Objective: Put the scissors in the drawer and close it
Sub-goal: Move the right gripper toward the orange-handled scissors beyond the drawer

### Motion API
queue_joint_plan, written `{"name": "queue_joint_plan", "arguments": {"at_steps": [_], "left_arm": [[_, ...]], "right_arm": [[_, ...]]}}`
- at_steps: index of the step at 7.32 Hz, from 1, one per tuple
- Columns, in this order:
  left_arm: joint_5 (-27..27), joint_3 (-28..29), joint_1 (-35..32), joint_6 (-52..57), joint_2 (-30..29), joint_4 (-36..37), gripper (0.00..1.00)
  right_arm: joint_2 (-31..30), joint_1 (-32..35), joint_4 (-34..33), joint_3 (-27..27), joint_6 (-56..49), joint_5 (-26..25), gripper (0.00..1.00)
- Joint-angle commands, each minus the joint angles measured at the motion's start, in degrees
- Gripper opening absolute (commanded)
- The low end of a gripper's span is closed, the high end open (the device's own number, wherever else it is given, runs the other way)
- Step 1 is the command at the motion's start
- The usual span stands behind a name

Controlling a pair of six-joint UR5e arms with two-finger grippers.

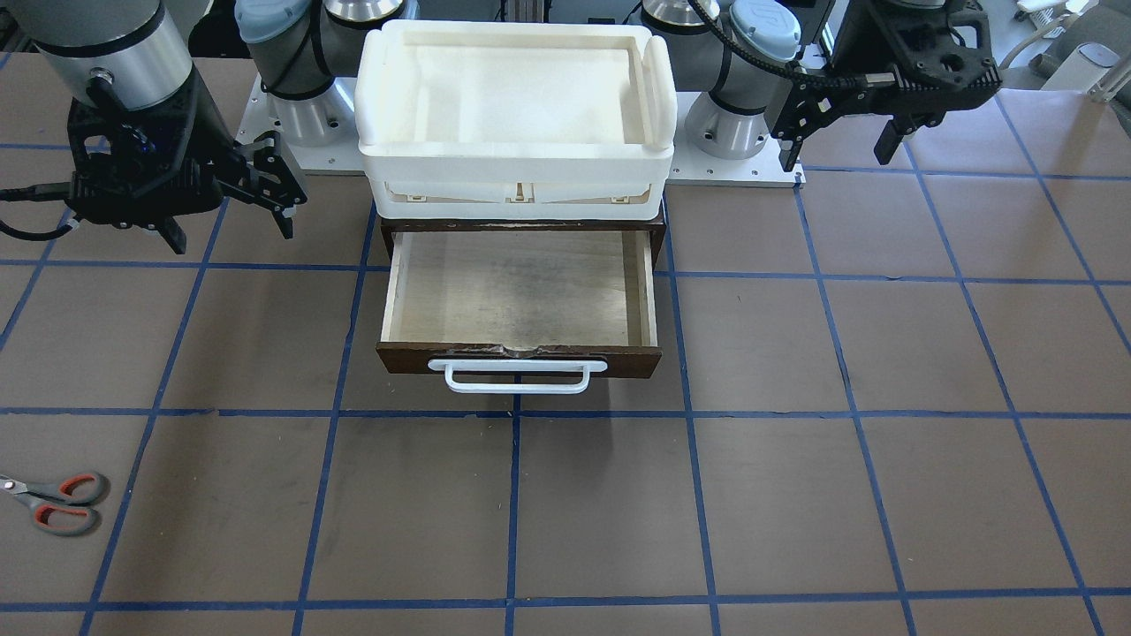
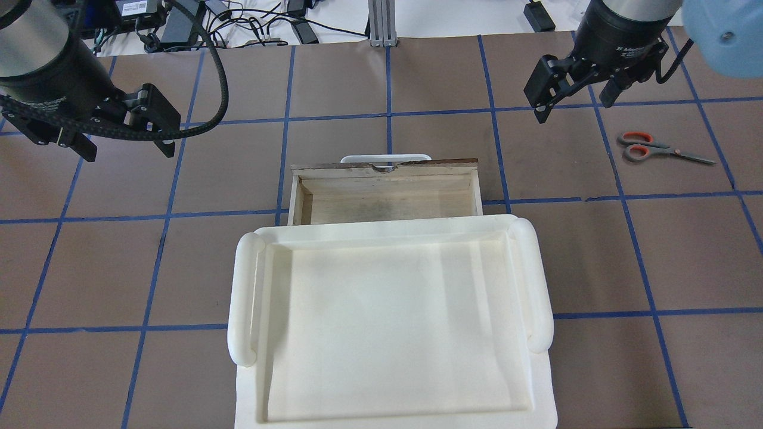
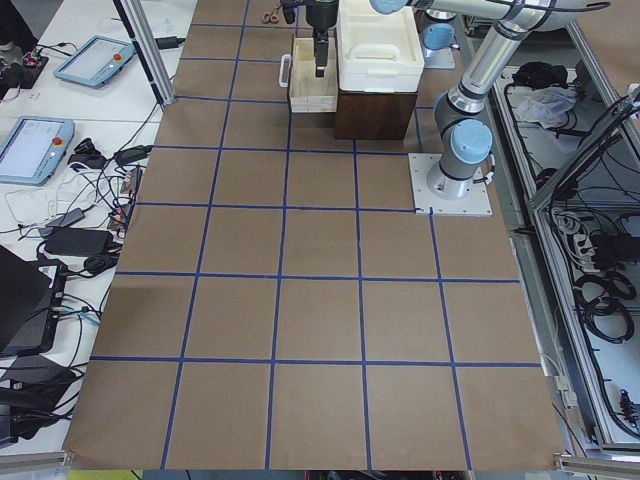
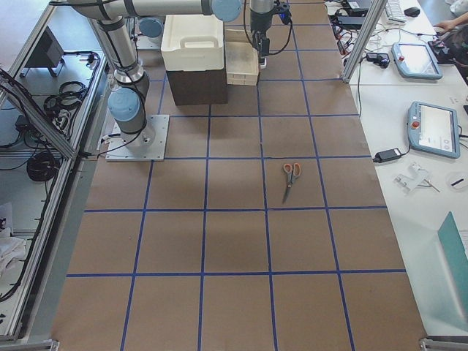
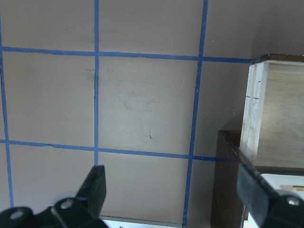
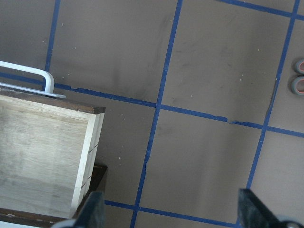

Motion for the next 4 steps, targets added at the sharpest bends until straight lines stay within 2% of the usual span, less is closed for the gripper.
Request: {"name": "queue_joint_plan", "arguments": {"at_steps": [1, 4], "left_arm": [[-0.02, 0.00, 0.00, 0.08, 0.07, -0.12, 1.00], [-0.02, 0.00, 0.00, 0.16, 0.07, -0.04, 1.00]], "right_arm": [[0.00, 0.00, 0.00, 0.06, 0.00, -0.24, 1.00], [-0.18, 0.09, 1.22, 0.15, 0.00, -0.76, 1.00]]}}
